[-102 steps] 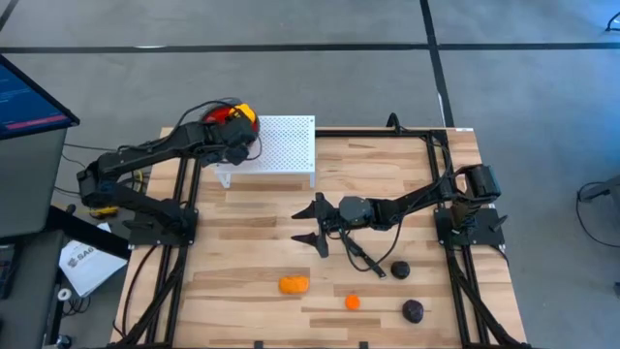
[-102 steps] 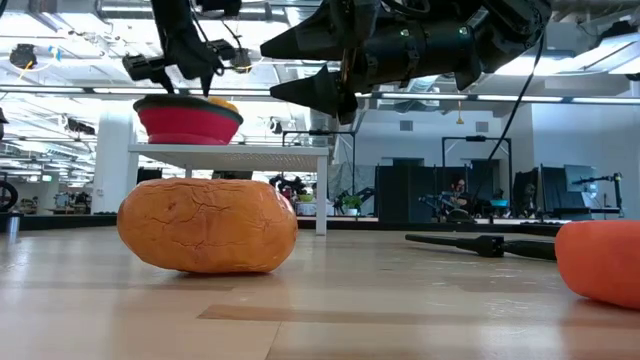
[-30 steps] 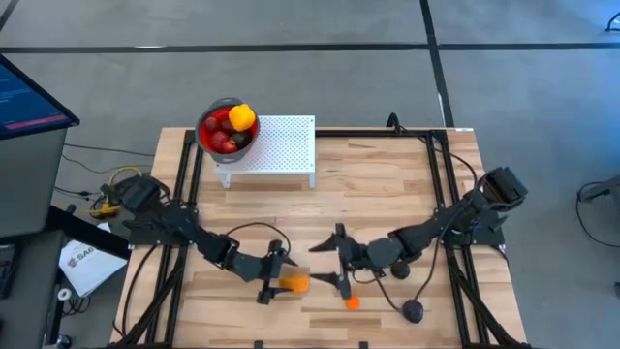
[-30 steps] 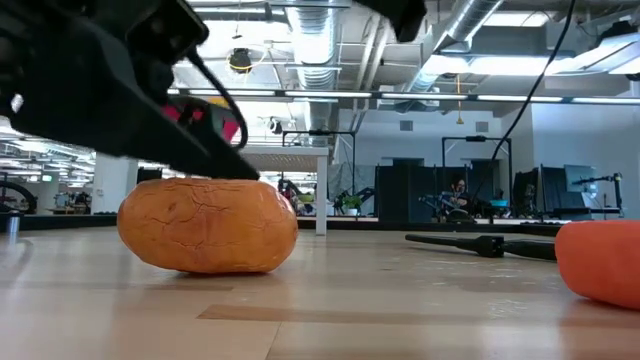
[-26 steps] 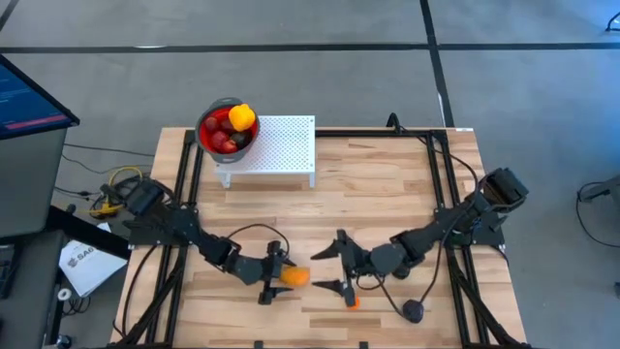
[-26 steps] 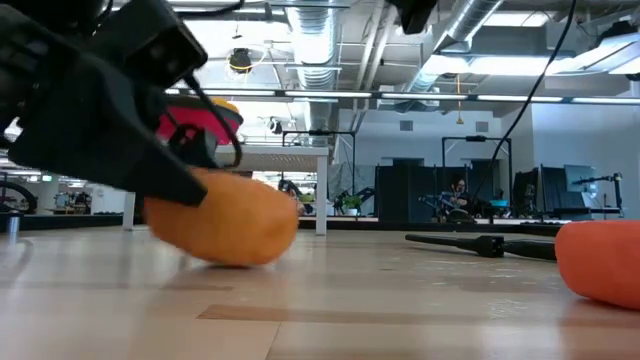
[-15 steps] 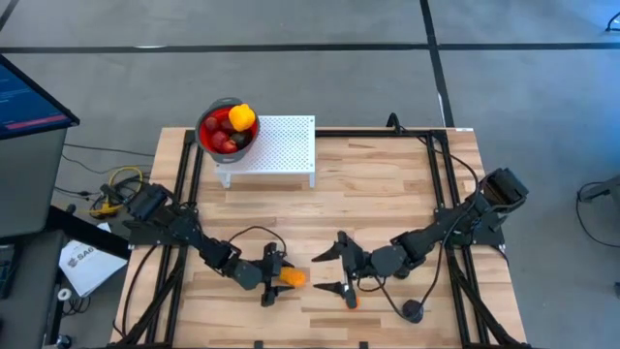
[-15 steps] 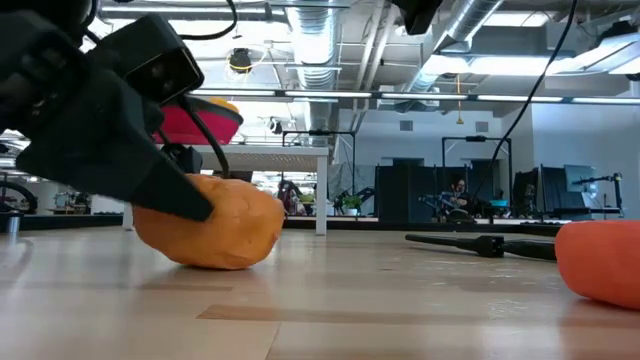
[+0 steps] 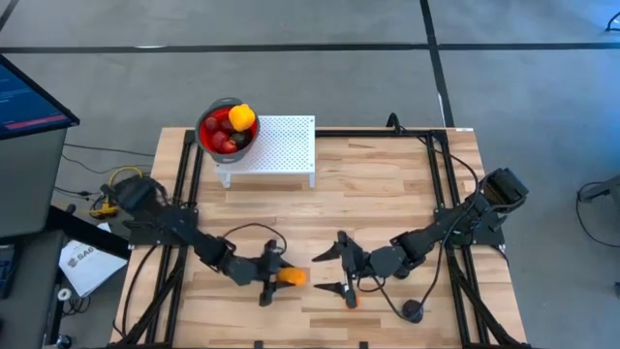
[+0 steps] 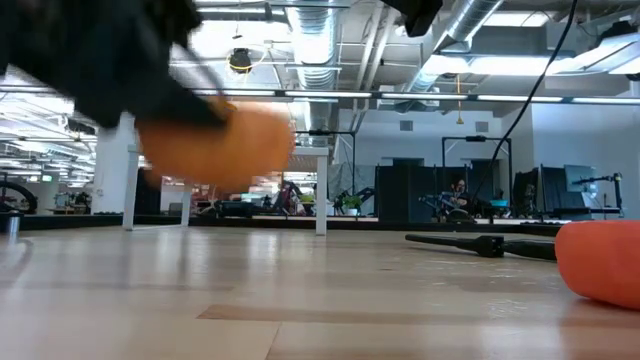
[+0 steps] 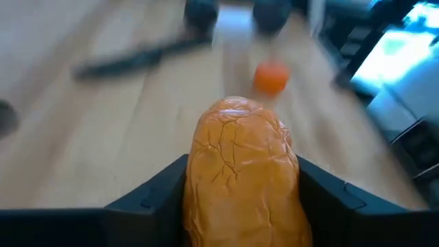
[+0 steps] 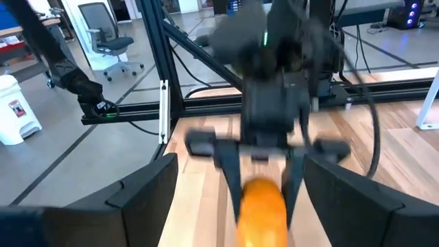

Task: Pick & Place Fruit
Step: Put the yellow mango into the red strainer bowl on the shelf

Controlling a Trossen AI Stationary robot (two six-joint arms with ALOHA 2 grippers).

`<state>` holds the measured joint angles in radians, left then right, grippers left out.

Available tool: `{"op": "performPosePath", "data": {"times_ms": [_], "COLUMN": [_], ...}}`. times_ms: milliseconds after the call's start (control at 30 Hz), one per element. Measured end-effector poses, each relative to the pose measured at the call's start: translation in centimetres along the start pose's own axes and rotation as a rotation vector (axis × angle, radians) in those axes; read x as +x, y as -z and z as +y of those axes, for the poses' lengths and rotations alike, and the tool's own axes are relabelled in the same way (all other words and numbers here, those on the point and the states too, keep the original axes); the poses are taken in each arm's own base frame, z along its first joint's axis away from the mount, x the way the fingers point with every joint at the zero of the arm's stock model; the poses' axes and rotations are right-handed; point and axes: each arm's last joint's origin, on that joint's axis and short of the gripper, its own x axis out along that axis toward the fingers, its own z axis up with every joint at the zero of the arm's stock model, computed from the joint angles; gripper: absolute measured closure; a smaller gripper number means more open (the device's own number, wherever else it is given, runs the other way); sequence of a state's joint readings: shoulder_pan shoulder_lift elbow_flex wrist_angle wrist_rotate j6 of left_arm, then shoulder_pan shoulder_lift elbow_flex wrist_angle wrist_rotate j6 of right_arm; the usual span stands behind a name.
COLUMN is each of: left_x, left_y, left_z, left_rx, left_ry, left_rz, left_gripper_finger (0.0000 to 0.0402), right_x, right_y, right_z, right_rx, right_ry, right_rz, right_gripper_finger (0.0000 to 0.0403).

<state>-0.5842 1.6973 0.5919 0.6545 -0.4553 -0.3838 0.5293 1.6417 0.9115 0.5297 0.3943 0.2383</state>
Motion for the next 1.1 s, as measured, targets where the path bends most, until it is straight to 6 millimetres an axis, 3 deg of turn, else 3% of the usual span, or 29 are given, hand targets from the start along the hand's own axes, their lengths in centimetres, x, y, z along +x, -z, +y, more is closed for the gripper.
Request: {"op": "performPosePath", "data": {"times_ms": [167,300,600,800,1100], "left_x": [-4.3,-9.1,-18.5,-20.8,-20.9], "left_y": [-5.5,-9.5,-16.3,-16.5,-15.5], "left_z": [0.0,1.3,7.7,12.7,19.9], "left_rx": [0.123,0.216,0.132,0.105,-0.016], "left_ry": [-0.018,-0.202,-0.721,-1.016,-1.151], "left_rz": [-0.166,-0.264,-0.326,-0.22,0.017], "left_gripper_finger": [0.018,0.0183,0.0186,0.0187,0.0187], "right_x": [0.2,0.4,1.2,1.7,2.2], "right_y": [-0.1,-0.2,-0.8,-1.3,-1.9], "right_z": [-0.5,-1.0,-3.6,-5.7,-8.9], "right_rx": [-0.01,-0.007,0.005,-0.027,-0.068], "right_ry": [0.014,0.03,0.106,0.168,0.26], "right_rz": [-0.002,-0.006,-0.018,-0.024,-0.028], "right_gripper_finger": [0.0097,0.0097,0.0097,0.0097,0.0097]}}
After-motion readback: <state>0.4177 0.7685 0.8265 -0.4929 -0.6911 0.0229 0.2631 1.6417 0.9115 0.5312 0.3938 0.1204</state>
